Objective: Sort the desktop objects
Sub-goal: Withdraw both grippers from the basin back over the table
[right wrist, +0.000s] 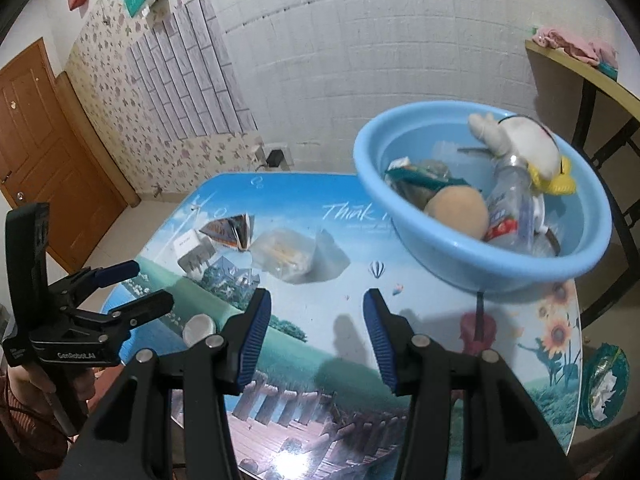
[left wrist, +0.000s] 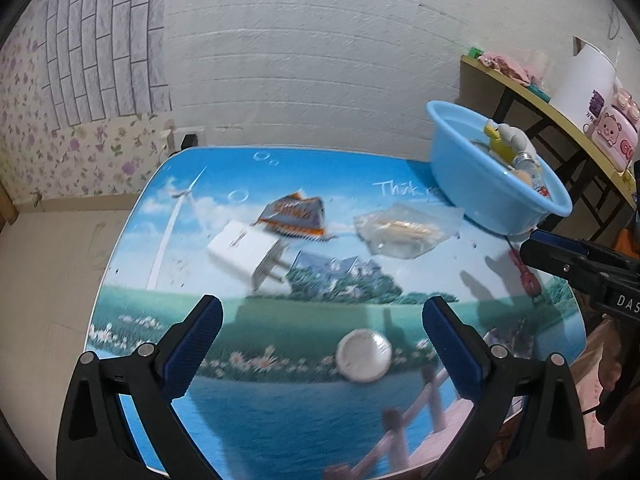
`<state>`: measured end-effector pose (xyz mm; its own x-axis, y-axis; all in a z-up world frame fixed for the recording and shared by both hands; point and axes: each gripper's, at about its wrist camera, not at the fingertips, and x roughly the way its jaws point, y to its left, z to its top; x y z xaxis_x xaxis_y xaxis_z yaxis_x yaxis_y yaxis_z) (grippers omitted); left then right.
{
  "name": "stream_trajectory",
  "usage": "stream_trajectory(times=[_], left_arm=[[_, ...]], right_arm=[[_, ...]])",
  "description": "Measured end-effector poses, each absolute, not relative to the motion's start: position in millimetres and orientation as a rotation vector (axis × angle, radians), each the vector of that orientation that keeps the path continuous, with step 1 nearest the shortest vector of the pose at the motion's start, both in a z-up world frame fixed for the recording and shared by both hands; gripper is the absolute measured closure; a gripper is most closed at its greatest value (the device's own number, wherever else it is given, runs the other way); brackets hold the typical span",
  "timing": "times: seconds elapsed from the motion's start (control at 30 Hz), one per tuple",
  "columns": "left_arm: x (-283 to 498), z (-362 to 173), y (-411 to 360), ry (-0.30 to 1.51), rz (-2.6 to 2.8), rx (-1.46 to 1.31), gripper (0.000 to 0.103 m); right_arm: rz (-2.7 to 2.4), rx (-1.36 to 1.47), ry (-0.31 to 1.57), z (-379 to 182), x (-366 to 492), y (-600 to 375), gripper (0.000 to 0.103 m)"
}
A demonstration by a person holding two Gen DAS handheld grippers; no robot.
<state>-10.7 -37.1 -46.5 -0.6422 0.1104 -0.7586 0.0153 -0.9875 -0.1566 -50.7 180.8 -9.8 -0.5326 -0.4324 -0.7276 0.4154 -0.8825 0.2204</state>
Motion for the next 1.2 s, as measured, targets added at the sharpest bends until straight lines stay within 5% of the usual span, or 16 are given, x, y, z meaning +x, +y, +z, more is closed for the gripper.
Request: stream_trajectory(times=[1.2], left_arm=[[2.5, -60.3, -55.8, -0.256, 2.794, -1.350, 0.002]], right_arm=[[-2.331, 1.211, 0.040, -26.0, -42.4, 156.1, 0.055]])
